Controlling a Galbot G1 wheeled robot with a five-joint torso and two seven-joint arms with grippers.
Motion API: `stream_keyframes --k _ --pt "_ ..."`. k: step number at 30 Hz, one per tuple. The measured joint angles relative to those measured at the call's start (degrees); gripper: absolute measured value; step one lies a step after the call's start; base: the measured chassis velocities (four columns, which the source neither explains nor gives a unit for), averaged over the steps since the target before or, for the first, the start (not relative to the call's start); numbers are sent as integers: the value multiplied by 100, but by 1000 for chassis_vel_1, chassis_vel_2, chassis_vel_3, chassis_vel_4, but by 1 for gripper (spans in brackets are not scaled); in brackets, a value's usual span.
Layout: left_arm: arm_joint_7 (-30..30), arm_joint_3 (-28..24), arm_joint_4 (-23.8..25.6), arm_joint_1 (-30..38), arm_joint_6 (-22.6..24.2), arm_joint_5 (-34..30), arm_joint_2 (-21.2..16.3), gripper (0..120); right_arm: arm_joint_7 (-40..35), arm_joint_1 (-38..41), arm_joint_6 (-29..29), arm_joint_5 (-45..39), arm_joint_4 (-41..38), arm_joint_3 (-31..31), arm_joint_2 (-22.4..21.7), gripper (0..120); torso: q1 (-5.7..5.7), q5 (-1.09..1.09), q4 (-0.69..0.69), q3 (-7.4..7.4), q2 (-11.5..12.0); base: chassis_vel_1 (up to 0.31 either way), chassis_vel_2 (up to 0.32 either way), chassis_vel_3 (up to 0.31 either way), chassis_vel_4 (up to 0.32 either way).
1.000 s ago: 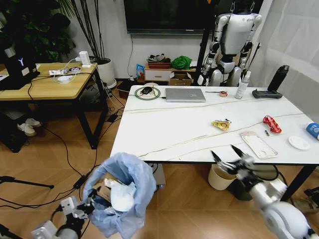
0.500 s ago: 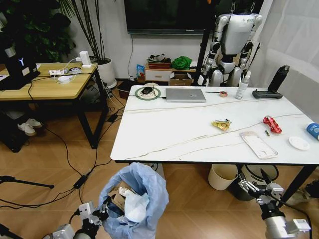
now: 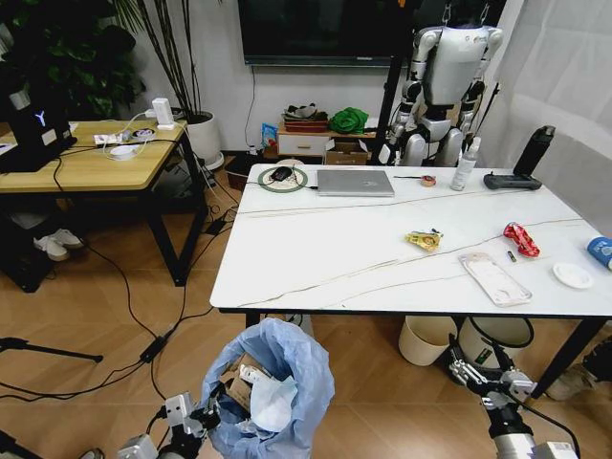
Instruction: Pick up the trash bin and place the trash from the table into it.
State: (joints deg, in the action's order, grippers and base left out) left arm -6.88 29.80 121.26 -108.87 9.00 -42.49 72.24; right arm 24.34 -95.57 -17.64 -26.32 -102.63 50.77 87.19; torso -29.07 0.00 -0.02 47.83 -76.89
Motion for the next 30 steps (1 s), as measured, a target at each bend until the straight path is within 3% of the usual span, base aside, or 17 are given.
stream_keyframes --k 30 --pt "13 -50 36 -38 -19 125 134 0 -5 121 39 -249 74 8 -175 100 0 0 0 0 0 -12 -10 8 11"
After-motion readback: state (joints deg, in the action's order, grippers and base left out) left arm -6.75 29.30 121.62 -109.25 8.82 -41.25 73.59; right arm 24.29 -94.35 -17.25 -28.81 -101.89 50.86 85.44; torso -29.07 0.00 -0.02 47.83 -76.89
